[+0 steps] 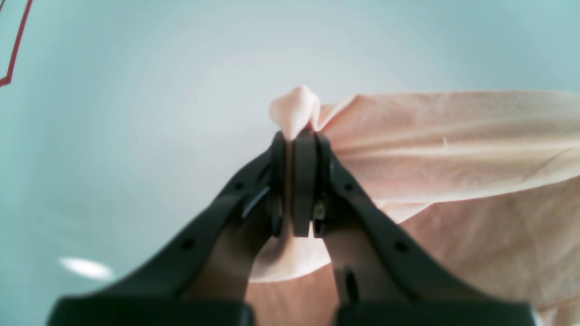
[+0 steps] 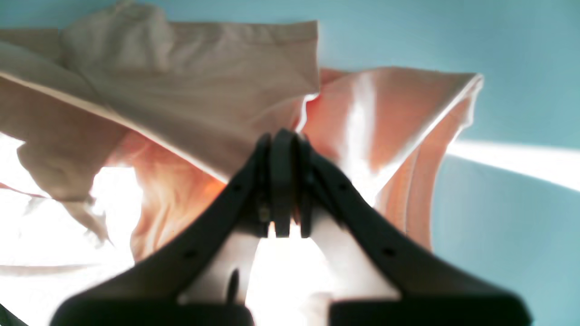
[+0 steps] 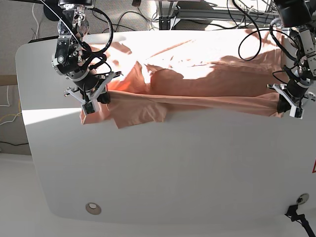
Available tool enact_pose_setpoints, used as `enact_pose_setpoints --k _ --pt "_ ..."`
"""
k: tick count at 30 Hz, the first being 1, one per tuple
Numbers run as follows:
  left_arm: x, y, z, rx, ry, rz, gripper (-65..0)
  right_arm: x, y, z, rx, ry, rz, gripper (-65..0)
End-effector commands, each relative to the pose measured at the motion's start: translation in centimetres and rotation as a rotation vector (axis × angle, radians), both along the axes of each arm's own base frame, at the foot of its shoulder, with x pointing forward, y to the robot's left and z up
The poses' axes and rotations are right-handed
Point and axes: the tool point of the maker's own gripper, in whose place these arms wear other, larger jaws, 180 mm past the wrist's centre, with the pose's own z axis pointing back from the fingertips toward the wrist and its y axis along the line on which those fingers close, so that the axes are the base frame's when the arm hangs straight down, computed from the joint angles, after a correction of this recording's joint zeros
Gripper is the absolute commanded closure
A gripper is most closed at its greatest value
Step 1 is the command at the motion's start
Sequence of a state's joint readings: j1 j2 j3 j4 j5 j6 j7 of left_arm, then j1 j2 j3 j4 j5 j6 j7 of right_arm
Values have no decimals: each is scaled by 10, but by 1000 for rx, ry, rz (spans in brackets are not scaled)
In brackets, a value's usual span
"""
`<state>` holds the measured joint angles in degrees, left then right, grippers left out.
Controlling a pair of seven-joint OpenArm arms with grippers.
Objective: Fold the T-shirt properly
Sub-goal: 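Lift the hem and fold it over toward the collar with both grippers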
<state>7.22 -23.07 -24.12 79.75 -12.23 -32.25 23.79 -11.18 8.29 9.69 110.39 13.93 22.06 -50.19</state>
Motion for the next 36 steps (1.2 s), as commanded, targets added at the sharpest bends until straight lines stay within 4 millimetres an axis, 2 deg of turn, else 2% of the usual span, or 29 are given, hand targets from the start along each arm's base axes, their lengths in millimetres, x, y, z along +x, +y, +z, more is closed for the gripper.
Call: enact_pose_setpoints --k 1,4,9,13,14,17,19,21,25,28,31,34,35,36 --pt "7 6 24 34 -65 -10 0 5 -1 12 -1 -47 3 0" --pt "-6 1 21 54 -44 -32 0 -2 1 6 2 -25 5 0" --pt "-23 -4 15 71 -10 -53 -15 -4 1 3 3 -17 6 0" --pt "-32 4 7 98 59 -48 -283 -7 -3 0 -11 0 1 0" --pt "-34 8 7 114 80 -47 -324 -11 -4 -4 -19 23 0 -48" --pt "-38 16 6 139 117 -43 -328 -20 -5 -11 -28 66 2 -205" --pt "-37 23 10 164 125 -46 -328 -27 -5 -16 -29 86 2 -282" --pt "-34 24 17 176 110 -52 -328 -31 -5 -17 -29 93 4 -314" --pt "-28 34 52 216 20 -25 -328 -23 -16 0 -50 37 -10 -313" --pt "-23 17 56 189 -22 -34 -328 -1 -16 18 -48 -28 -13 -313" --pt "-14 -14 54 141 -54 -71 -328 24 -13 36 -34 -94 -17 -313" --pt "-13 -42 44 105 -46 -119 -328 40 3 47 28 -134 -27 -308" --pt "-14 -52 39 83 -41 -128 -324 43 7 46 45 -132 -31 -279" --pt "-16 -59 37 69 -41 -131 -284 44 11 43 58 -127 -30 -216"
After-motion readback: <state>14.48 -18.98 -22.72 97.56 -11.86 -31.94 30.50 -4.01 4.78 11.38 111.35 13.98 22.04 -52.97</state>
